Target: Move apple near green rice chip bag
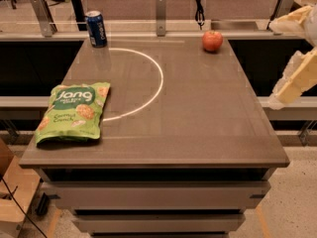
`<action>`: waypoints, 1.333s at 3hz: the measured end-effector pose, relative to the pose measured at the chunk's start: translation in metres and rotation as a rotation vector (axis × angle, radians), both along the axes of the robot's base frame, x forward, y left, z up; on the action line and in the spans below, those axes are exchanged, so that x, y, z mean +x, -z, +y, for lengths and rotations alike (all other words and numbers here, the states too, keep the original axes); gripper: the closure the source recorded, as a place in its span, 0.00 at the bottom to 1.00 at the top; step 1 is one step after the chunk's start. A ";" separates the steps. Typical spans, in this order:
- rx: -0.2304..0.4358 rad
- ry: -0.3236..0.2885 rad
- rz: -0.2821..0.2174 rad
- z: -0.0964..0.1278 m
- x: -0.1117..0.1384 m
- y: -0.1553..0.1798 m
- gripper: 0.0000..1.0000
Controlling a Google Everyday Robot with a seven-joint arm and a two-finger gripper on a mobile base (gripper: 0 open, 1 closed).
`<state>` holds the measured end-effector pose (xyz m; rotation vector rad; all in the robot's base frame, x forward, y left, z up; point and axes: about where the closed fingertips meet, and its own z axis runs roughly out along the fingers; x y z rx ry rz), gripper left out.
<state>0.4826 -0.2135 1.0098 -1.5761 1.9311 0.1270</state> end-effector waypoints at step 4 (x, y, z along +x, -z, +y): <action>0.341 0.235 -0.115 0.034 0.109 0.016 0.00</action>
Offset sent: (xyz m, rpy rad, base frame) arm 0.0780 0.0314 -0.0033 0.2752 -0.1228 -0.2396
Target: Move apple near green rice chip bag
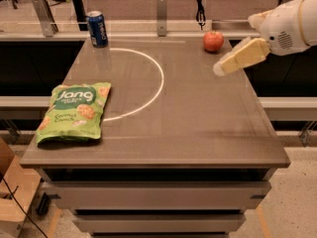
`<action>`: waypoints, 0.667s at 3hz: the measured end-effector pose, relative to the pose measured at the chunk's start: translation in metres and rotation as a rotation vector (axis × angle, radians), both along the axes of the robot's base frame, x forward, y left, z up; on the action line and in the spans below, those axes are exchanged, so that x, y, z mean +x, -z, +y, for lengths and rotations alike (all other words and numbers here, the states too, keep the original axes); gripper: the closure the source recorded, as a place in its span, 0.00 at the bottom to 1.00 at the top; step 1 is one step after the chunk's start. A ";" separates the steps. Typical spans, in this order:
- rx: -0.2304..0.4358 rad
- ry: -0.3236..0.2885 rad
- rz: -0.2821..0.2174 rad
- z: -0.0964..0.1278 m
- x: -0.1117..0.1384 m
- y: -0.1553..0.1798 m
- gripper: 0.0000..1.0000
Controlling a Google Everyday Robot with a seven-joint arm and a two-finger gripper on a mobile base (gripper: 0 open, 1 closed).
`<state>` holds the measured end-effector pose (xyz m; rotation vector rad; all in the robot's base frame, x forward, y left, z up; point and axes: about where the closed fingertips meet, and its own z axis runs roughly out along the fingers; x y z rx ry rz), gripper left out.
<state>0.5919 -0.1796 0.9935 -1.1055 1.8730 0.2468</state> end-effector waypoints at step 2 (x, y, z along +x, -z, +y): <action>0.098 0.097 0.017 -0.021 0.077 0.044 0.00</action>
Offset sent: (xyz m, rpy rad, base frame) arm 0.1157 -0.0428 -0.0702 0.1260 0.0391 -0.1504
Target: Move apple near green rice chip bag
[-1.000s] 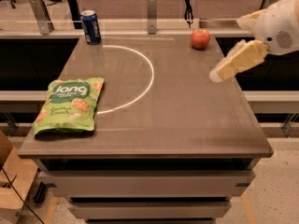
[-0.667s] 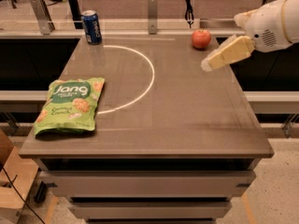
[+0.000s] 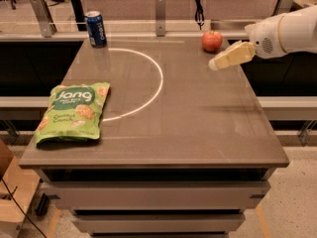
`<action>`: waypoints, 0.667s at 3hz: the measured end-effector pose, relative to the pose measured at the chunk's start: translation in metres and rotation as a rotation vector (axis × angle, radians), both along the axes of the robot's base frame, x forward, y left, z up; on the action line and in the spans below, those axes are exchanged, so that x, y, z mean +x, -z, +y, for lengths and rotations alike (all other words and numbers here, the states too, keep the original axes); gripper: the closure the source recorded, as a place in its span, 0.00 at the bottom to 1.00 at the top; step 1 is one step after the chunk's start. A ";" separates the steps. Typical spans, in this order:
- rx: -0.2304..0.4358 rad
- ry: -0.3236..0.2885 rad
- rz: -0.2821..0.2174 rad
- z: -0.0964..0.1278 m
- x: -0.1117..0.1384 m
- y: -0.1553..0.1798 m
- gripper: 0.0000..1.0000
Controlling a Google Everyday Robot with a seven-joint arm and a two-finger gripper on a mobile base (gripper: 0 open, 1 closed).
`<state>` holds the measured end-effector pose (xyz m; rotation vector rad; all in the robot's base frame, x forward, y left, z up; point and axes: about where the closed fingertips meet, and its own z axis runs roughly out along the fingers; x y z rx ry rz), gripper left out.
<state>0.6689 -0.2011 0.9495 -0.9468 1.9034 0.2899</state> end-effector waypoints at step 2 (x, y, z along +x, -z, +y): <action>0.075 0.046 -0.025 0.005 0.012 -0.002 0.00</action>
Offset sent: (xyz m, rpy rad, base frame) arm 0.0393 0.0077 0.0101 0.2459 -0.0852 -0.1601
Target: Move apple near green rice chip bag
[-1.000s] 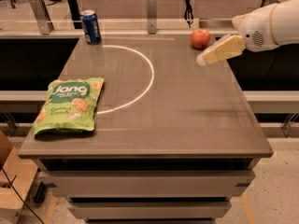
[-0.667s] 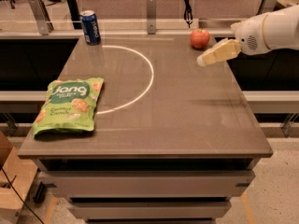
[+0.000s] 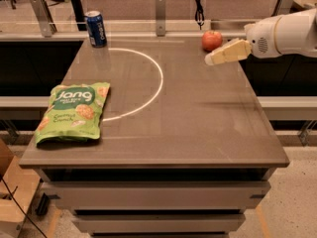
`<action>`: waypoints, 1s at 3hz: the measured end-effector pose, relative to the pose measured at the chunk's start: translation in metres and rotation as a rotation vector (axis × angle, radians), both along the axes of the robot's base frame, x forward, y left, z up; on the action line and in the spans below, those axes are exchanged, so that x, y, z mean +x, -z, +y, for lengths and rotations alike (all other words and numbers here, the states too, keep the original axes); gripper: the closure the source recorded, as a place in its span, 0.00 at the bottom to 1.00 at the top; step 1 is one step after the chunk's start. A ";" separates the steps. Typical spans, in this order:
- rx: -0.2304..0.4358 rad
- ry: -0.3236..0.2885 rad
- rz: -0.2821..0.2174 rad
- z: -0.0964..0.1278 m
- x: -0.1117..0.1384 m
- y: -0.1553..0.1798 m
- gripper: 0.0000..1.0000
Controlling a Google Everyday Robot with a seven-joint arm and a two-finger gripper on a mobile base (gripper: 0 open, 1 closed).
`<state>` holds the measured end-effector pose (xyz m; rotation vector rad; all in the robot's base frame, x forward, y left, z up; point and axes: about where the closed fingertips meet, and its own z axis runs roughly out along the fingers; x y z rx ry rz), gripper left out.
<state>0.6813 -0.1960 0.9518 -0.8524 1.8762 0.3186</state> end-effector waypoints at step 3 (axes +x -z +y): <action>0.210 0.174 -0.055 0.006 0.081 0.014 0.00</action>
Offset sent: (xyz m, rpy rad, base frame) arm 0.0869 0.0004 -0.0047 0.2535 -0.1000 -0.2058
